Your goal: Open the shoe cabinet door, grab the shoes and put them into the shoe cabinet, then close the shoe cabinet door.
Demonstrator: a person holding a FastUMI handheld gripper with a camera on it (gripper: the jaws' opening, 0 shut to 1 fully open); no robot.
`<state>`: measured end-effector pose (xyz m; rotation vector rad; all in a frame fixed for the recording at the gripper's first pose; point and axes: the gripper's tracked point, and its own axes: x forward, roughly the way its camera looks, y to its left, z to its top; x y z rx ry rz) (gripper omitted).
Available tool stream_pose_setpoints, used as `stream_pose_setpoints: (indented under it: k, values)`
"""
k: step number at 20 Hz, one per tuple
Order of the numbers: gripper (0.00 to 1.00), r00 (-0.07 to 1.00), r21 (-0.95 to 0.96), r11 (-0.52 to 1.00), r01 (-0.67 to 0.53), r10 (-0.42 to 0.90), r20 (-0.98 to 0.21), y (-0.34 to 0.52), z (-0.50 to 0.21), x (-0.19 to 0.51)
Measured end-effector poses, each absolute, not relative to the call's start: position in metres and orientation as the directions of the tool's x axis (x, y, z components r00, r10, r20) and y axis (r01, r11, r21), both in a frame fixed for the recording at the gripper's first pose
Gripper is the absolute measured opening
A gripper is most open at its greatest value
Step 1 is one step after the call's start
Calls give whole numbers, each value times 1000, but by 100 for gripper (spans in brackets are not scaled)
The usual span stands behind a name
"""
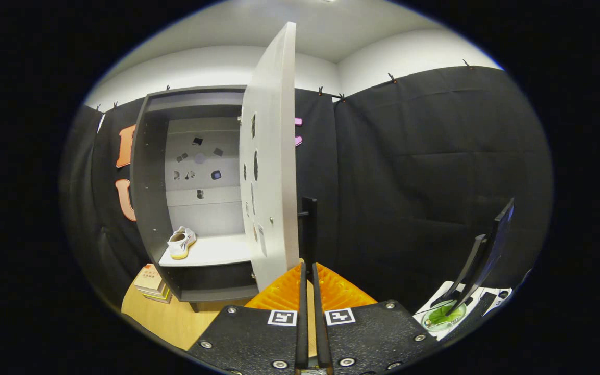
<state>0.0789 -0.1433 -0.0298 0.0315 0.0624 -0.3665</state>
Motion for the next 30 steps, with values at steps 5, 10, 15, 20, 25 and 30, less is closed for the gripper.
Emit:
stream_pose_setpoints:
  k: [5, 10, 15, 20, 25, 30]
  values:
    - [5, 953, 7, 957, 290, -288, -91, -91, -39, 67]
    - [6, 962, 5, 973, 232, -229, -151, -35, -72, 68]
    - [9, 956, -18, 986, 163, -163, -244, 17, -123, 74]
    - [9, 925, 1, 996, 92, -85, -371, 57, -193, 90]
    - [9, 874, 18, 999, 38, -25, -485, 79, -271, 111]
    - [9, 792, 31, 1000, -4, 22, -610, 86, -352, 134]
